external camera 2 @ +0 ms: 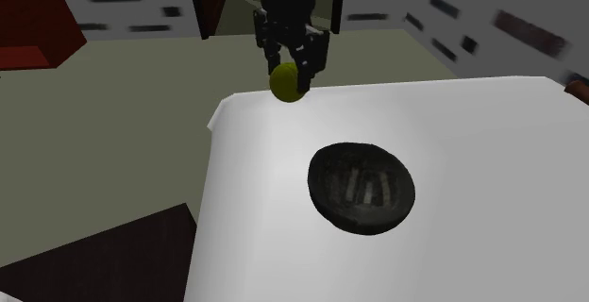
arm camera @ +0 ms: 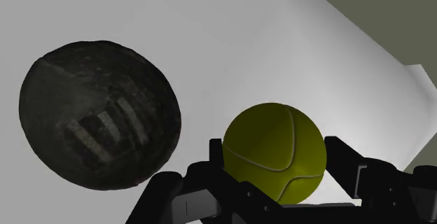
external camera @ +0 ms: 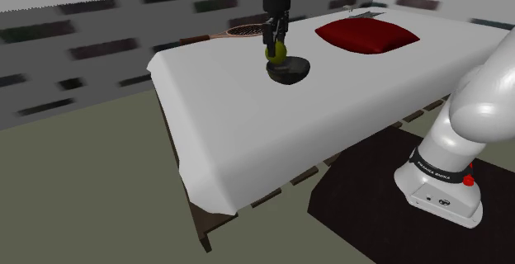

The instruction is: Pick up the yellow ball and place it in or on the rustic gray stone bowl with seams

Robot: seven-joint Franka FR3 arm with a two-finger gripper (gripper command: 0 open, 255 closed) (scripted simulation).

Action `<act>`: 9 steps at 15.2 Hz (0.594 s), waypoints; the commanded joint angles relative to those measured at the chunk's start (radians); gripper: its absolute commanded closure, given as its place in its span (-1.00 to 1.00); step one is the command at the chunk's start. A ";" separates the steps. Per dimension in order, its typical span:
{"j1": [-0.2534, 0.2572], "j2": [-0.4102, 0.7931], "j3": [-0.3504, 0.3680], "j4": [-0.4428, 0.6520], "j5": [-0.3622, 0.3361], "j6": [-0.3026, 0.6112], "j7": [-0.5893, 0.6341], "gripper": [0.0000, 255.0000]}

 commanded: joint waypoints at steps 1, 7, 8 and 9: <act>-0.022 0.013 -0.028 0.019 -0.007 -0.007 -0.049 1.00; -0.085 0.076 -0.102 0.093 -0.026 -0.021 -0.179 1.00; -0.095 0.090 -0.113 0.109 -0.029 -0.024 -0.200 1.00; -0.105 0.105 -0.124 0.127 -0.031 -0.028 -0.221 1.00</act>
